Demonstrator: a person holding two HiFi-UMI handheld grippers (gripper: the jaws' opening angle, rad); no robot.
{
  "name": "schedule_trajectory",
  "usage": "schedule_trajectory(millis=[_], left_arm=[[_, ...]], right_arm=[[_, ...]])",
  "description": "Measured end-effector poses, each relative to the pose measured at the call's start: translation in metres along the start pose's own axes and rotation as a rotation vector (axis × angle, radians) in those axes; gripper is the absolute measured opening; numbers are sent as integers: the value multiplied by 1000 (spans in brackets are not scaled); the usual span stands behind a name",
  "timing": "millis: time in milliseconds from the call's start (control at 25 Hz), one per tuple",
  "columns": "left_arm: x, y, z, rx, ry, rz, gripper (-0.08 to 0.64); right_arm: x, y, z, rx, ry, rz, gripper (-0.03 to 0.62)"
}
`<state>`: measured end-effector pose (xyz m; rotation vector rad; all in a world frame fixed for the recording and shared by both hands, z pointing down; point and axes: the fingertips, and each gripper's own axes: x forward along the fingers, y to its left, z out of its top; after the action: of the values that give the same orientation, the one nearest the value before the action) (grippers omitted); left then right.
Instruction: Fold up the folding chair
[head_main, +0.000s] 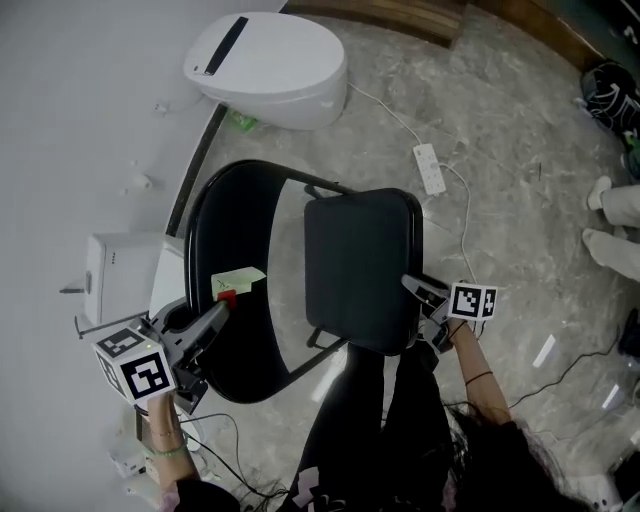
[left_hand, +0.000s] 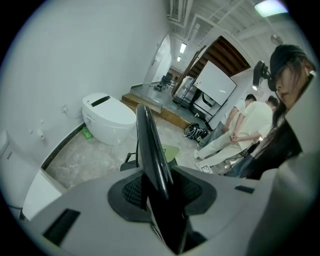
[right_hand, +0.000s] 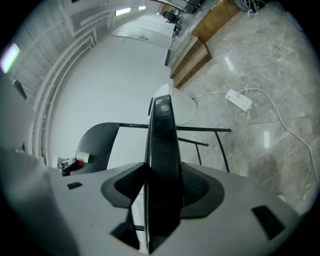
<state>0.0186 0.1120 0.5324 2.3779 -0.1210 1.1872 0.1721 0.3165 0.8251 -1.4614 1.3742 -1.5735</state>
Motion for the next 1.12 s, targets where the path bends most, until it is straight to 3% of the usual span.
schedule_trajectory(millis=[160,400,720,1120], left_arm=[[-14,0,4,4,-25,13,103],[-20,-18,10,29,5,49,103],[-30,-47,22,133,57,64,135],[-64,-10,25,85,56,108,126]], right_arm=[[14,48,-9,5,-11,18,218],[24,84,-19,12,-9,-49,209],[57,145,-30,1,-11,-56,198],[122,209,-55,-27,62,-48,198]])
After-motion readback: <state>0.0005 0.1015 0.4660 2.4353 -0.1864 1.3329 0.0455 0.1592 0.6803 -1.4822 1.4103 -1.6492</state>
